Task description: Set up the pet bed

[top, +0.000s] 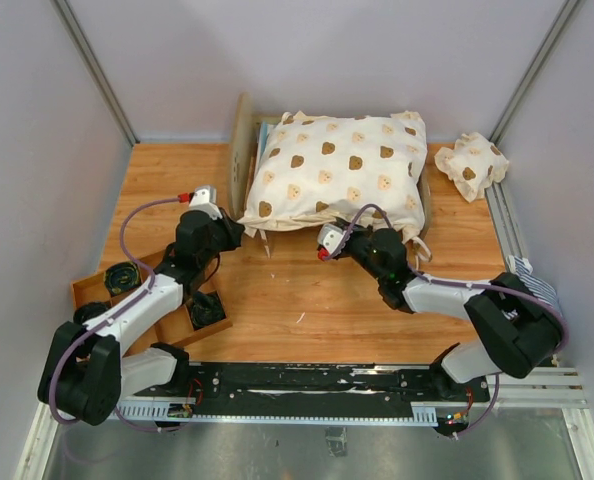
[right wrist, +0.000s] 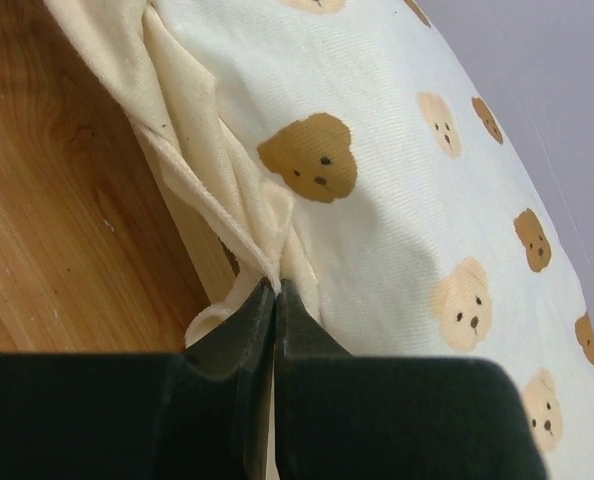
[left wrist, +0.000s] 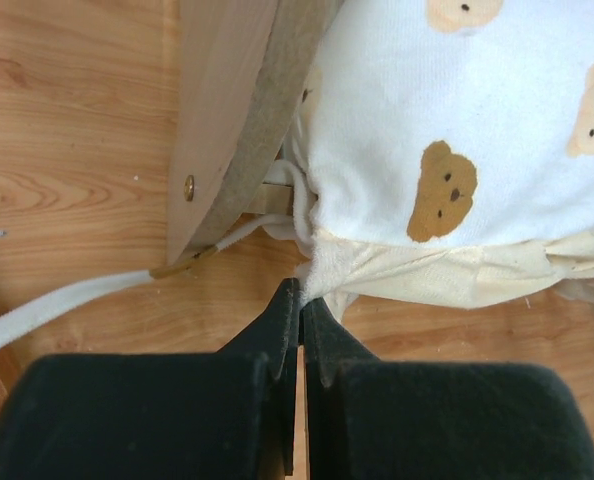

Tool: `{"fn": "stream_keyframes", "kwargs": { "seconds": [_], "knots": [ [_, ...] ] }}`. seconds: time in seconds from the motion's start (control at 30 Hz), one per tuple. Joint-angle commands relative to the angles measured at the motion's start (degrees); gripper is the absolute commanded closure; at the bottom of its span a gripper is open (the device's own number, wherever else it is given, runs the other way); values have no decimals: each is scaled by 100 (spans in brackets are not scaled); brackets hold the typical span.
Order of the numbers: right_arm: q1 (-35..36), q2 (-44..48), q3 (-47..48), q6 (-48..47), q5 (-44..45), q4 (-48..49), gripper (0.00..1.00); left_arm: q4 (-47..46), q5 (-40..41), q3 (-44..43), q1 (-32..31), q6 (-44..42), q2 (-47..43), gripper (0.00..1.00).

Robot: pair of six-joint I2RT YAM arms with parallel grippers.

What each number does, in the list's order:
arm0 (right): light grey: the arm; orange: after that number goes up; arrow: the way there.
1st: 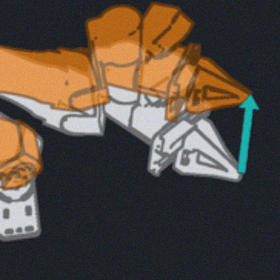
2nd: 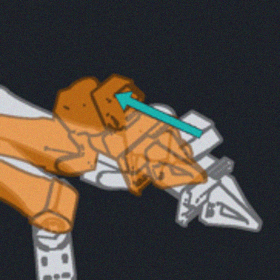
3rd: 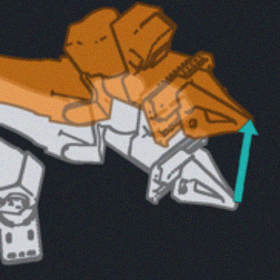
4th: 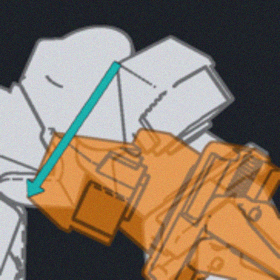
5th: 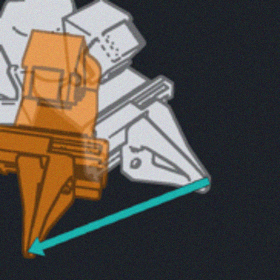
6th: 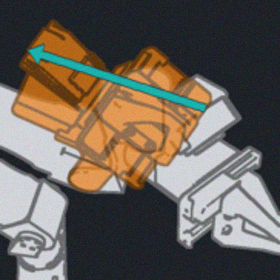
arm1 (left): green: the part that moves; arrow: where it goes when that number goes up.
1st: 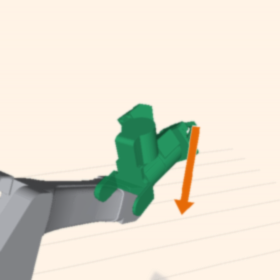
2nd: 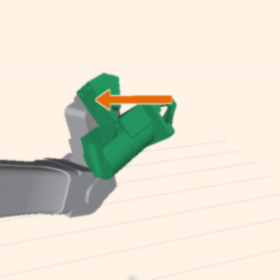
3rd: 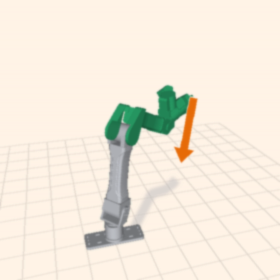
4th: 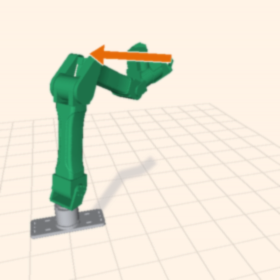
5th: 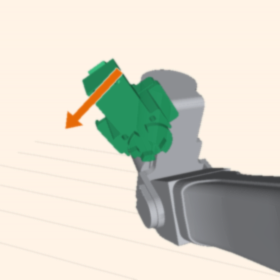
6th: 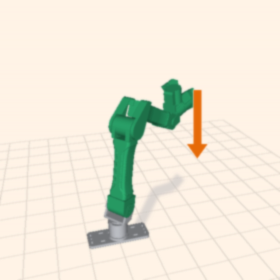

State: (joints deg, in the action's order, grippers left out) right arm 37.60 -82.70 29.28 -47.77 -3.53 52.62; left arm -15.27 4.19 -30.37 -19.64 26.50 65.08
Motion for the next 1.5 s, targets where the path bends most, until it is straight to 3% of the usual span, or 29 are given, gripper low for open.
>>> {"fn": "stream_keyframes", "kwargs": {
  "seconds": [0.0,0.07,0.17,0.2,0.37,0.57,0.7,0.93,1.1,1.3,1.47],
  "knots": [
    [-161,153,-127,217,-181,-66,100,492,-390,-424,207,-491,3,100],
    [-159,266,-111,312,-588,-343,100,865,-335,-668,215,-506,169,95],
    [-159,486,316,614,-1668,-1930,100,1040,-172,-774,208,-306,190,58],
    [-162,487,488,787,-1755,-2347,100,987,-190,-718,206,-261,125,52],
    [-158,326,343,1223,-1797,-2039,100,189,-862,79,208,93,-369,38],
    [-157,242,464,1273,-1876,-1888,100,-124,-1157,409,96,97,-286,37],
    [-157,193,559,1280,-1892,-1878,100,-870,-1256,656,-23,190,-64,37],
    [-148,-7,735,1329,-1959,-1819,100,-1953,-894,661,-71,124,578,47],
    [-153,-48,769,1310,-1908,-1764,100,-2550,-816,739,-67,-117,700,48],
    [-155,-83,790,1304,-1836,-1723,100,-2631,-1090,577,-68,-35,1181,55],
    [-153,-149,840,1306,-1868,-1729,100,-2648,-1080,664,-72,145,1299,50]
  ]
}}
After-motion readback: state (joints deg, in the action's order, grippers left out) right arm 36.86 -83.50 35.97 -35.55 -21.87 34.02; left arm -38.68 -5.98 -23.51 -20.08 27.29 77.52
